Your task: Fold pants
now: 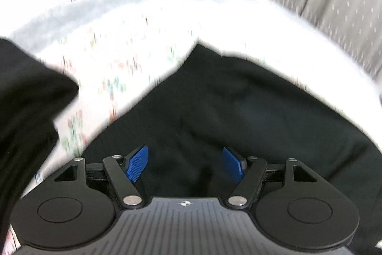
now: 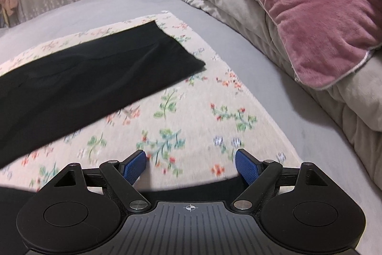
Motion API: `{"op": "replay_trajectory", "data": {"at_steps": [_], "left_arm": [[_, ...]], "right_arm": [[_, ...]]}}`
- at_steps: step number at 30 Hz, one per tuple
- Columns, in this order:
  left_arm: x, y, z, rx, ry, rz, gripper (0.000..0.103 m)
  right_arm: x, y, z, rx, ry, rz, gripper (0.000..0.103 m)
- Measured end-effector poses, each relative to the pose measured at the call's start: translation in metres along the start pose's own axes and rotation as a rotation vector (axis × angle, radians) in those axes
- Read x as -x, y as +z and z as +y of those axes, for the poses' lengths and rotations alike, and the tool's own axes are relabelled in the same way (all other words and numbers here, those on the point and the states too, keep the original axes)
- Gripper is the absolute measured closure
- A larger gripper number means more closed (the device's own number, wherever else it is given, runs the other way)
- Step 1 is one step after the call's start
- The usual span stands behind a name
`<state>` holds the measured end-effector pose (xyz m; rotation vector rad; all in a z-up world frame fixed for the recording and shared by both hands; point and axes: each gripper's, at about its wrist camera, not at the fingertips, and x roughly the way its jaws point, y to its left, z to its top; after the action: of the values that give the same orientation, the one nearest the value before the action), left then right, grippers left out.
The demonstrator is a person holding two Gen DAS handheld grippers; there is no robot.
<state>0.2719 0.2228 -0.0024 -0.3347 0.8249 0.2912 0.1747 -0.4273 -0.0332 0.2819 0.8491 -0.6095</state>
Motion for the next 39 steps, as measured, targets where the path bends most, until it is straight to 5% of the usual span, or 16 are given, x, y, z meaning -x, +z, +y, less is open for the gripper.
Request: {"op": "replay_trajectory", "data": {"at_steps": [4, 10, 15, 19, 22, 26, 30, 33, 34, 36, 37, 39], "left_arm": [[-0.014, 0.032, -0.014, -0.052, 0.035, -0.036, 0.017], [-0.067, 0.063, -0.038, -0.18, 0.017, 0.027, 0.011], [-0.083, 0.071, -0.057, -0.311, -0.01, 0.03, 0.0], [-0.11, 0.075, -0.072, -0.404, 0.054, 0.037, 0.0], [-0.116, 0.071, -0.08, -0.428, 0.071, 0.009, 0.008], [-0.118, 0.074, -0.082, -0.456, 0.052, -0.014, 0.038], [-0.113, 0.062, -0.093, -0.608, 0.054, -0.053, 0.049], [-0.11, 0.066, -0.092, -0.6, 0.044, -0.046, 0.054], [-0.109, 0.068, -0.092, -0.587, 0.045, -0.045, 0.056], [-0.107, 0.069, -0.094, -0.589, 0.072, -0.061, 0.058], [-0.106, 0.07, -0.095, -0.59, 0.091, -0.071, 0.06], [-0.102, 0.074, -0.095, -0.571, 0.105, -0.093, 0.062]], "right_arm": [[-0.001, 0.02, -0.003, -0.034, 0.006, -0.048, 0.019], [-0.019, 0.048, -0.002, -0.023, 0.007, -0.07, 0.019], [-0.038, 0.073, -0.006, -0.057, 0.059, -0.061, 0.019], [-0.062, 0.101, 0.005, -0.066, 0.115, -0.04, 0.021], [-0.079, 0.126, 0.023, 0.011, 0.106, -0.063, 0.022], [-0.112, 0.158, 0.045, 0.063, 0.107, -0.042, 0.03], [-0.14, 0.173, 0.062, 0.102, 0.087, -0.043, 0.031], [-0.162, 0.177, 0.071, 0.107, 0.093, -0.032, 0.031], [-0.167, 0.178, 0.074, 0.11, 0.09, -0.036, 0.036], [-0.171, 0.178, 0.081, 0.12, 0.1, -0.07, 0.07], [-0.172, 0.18, 0.083, 0.125, 0.104, -0.063, 0.098], [-0.165, 0.18, 0.092, 0.17, 0.091, -0.079, 0.1]]}}
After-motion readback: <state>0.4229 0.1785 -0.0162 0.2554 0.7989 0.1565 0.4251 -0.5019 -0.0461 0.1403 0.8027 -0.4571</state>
